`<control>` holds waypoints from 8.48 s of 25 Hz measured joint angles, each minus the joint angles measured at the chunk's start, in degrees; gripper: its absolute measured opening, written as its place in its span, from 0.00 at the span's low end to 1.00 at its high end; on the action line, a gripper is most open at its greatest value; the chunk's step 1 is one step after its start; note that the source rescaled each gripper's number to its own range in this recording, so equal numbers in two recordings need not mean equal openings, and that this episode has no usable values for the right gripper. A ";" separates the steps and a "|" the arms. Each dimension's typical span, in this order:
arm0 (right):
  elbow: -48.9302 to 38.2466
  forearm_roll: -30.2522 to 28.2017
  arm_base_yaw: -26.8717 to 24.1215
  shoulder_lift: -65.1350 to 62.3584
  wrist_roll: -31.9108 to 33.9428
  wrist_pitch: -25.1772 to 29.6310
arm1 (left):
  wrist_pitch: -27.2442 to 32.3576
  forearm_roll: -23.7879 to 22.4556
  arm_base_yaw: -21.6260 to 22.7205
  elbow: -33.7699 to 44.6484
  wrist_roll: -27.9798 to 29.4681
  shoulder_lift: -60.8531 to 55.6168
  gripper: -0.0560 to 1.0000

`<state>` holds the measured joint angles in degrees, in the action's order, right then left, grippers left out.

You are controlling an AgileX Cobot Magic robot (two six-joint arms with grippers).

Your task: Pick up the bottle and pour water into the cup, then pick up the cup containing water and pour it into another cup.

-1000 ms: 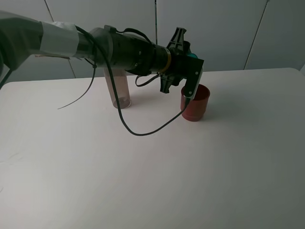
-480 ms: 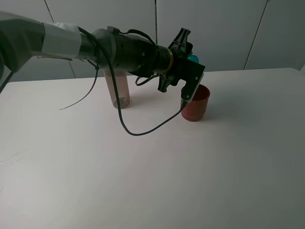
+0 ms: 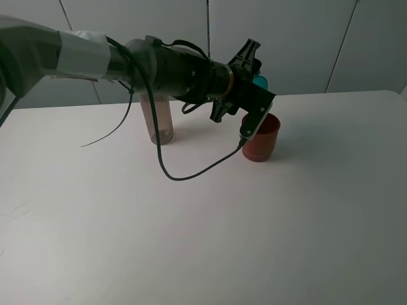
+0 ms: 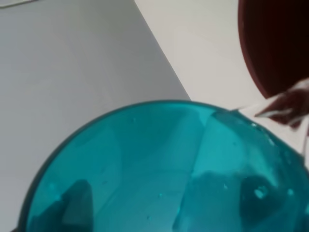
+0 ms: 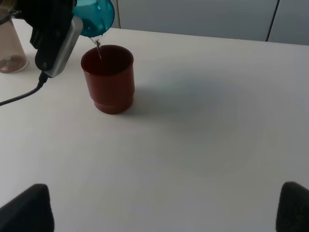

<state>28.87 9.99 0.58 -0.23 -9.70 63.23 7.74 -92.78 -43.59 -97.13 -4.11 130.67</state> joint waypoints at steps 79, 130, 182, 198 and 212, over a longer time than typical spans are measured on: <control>0.00 0.00 0.00 0.00 0.13 0.00 | -17.24 28.37 3.20 23.27 24.28 -24.04 0.18; 0.00 0.00 0.00 0.00 0.04 0.00 | -68.85 2.16 22.69 22.18 42.41 2.37 0.18; 0.00 0.00 0.00 0.00 0.04 0.00 | -62.45 -6.02 21.81 22.19 55.91 -15.70 0.99; 0.00 0.00 0.00 0.00 0.04 0.00 | -4.30 47.16 4.09 22.80 20.25 -38.56 0.99; 0.00 0.00 0.00 0.00 0.04 0.00 | 32.36 68.31 4.45 25.39 17.38 -46.78 0.99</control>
<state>28.87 9.99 0.58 -0.23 -9.66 63.23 40.10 -24.47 -39.14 -71.74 13.27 83.89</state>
